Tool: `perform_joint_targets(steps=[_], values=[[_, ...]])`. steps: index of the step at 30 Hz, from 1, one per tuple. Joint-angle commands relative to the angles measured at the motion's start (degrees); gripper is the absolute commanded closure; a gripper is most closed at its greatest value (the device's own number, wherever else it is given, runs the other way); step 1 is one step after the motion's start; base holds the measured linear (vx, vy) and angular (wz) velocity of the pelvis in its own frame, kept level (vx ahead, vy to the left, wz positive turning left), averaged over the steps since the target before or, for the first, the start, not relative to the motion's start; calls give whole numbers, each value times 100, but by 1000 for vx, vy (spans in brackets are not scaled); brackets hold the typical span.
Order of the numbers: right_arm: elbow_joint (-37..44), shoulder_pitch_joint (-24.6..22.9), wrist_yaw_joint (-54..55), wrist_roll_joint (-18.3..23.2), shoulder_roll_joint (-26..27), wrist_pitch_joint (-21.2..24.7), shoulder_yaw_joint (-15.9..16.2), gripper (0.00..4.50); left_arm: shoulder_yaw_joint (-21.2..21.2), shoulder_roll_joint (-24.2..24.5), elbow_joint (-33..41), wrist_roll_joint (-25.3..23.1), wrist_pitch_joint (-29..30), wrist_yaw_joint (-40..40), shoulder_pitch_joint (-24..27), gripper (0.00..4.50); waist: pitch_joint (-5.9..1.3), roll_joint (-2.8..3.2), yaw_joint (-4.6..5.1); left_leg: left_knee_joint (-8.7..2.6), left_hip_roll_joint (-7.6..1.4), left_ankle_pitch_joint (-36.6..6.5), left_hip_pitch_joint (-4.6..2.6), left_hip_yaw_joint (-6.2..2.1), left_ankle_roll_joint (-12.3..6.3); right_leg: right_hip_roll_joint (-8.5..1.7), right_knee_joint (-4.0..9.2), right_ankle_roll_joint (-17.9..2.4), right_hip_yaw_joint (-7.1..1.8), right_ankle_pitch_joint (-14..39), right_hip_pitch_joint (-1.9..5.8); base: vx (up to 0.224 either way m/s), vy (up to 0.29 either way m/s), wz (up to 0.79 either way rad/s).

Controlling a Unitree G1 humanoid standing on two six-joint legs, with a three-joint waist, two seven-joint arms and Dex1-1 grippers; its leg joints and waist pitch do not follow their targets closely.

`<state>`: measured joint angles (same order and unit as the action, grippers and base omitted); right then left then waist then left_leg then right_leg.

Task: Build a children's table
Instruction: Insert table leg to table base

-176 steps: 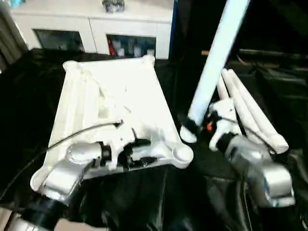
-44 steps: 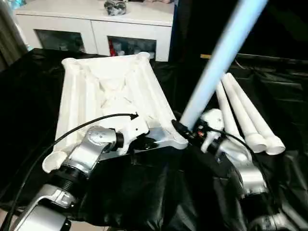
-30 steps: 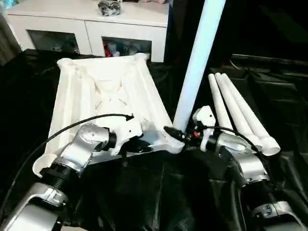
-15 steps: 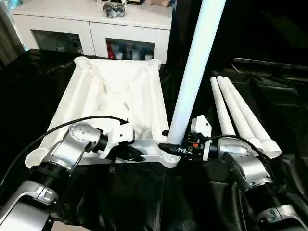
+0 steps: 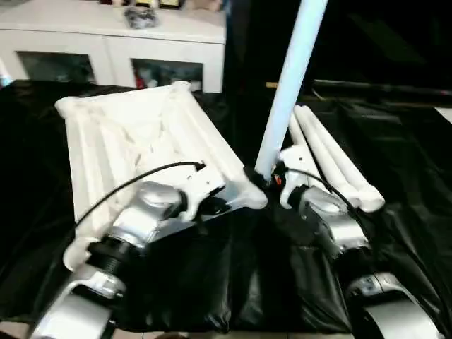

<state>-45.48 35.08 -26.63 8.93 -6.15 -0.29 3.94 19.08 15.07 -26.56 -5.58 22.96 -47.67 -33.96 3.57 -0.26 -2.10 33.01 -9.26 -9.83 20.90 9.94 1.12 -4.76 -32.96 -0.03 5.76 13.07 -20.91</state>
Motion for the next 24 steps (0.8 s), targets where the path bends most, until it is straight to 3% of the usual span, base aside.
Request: perform_joint_targets(steps=[1,2,3,4,5,6,7,8,9,10,11,12,13,14,15,16,18,19,24], values=[[-617,-180,260,-112,72,392,-13,259,138,-96,372,-127,20,73,-188,450,-200,66,73,-551,-403,-4558,-301,-325,669,-502,668,-368,-75,3637,-12,0,0,0],[-647,-147,267,-95,138,408,-20,259,193,-109,351,-194,39,97,-176,450,-182,97,75,-662,-458,-4686,-213,-334,681,-469,581,-333,14,3484,91,0,0,0],[-693,-115,276,-92,194,403,-30,259,234,-111,331,-244,59,124,-172,450,-183,138,63,-806,-508,-4845,-88,-331,745,-426,374,-380,-5,3194,209,0,0,0],[-780,-62,297,-96,274,372,-51,259,279,-103,311,-306,117,172,-168,450,-202,198,-59,-1216,-588,-5230,151,-164,915,-200,-260,-570,-33,2292,394,0,0,0],[-818,-43,313,-102,296,354,-60,259,291,-102,316,-320,144,191,-165,450,-237,60,-257,-1353,-524,-4924,84,124,883,-100,-508,-613,-214,1794,263,0,0,0],[-869,-13,312,-121,335,322,-54,259,300,-84,329,-325,179,193,-161,450,-258,-176,-173,-945,-399,-4280,-224,136,795,-272,-36,-552,-409,2654,-103,7,-115,23],[-934,20,338,-147,367,282,-58,259,308,-79,384,-325,259,223,-144,450,-217,-344,-190,453,-130,-2544,-817,-10,360,-954,1074,-339,-603,5140,-722,21,-109,5],[-978,49,348,-184,398,263,-34,259,299,-40,406,-323,303,230,-145,450,-127,-232,-187,340,-184,-1155,-86,-352,80,-1190,818,-407,-792,5347,9,21,-109,5],[-1005,71,365,-197,417,276,-27,259,288,-8,415,-318,320,224,-148,450,-162,-210,-198,-13,-258,-952,190,-405,226,-982,568,-388,-516,4826,295,44,4,-38],[-1060,107,397,-204,436,283,-26,259,273,16,440,-329,359,228,-141,450,-280,-120,-231,-357,-398,-1109,0,-351,378,-480,334,-551,-343,2740,98,63,26,-20],[-1084,126,416,-224,437,294,-9,259,268,32,446,-335,362,222,-137,450,-334,-93,-164,-387,-454,-1339,-140,-342,388,-381,224,-740,-340,1893,34,63,26,-20],[-1146,169,462,-271,440,310,20,259,258,58,469,-354,376,212,-122,450,-327,-38,-136,-434,-438,-1746,-213,-280,406,-371,199,-1092,-347,1132,47,0,0,0],[-1187,194,447,-282,448,307,25,259,248,76,491,-363,389,200,-106,450,-291,-69,-94,-454,-419,-2253,-242,-228,403,-383,283,-1215,-352,1442,22,0,0,0],[-1207,206,405,-276,457,295,16,259,241,93,506,-367,387,187,-94,450,-253,-84,-68,-459,-401,-2573,-234,-232,411,-383,326,-1142,-341,1929,2,0,0,0],[-1222,217,378,-276,464,273,0,259,238,107,515,-370,380,173,-86,450,-234,-98,-47,-430,-358,-3009,-286,-240,426,-432,460,-868,-308,2902,-46,0,0,0],[-1244,245,357,-286,469,251,-23,259,230,139,529,-369,368,152,-73,450,-254,-115,-30,-445,-361,-2980,-243,-284,414,-483,492,-677,-315,3213,-9,0,0,0],[-1255,261,316,-284,475,220,-39,259,232,161,548,-360,362,141,-61,450,-264,-114,-19,-462,-369,-2890,-225,-298,388,-492,527,-540,-305,3290,-12,0,0,0],[-1258,265,297,-282,478,206,-42,203,232,166,554,-357,360,136,-57,450,-275,-124,-25,-466,-370,-2734,-232,-283,355,-505,535,-558,-316,3203,-13,0,0,0],[-1242,345,25,-221,482,32,-90,163,226,245,631,-291,337,89,-14,450,-294,-124,-40,-494,-412,-2083,-157,-228,300,-481,438,-936,-364,2276,15,0,0,0]])
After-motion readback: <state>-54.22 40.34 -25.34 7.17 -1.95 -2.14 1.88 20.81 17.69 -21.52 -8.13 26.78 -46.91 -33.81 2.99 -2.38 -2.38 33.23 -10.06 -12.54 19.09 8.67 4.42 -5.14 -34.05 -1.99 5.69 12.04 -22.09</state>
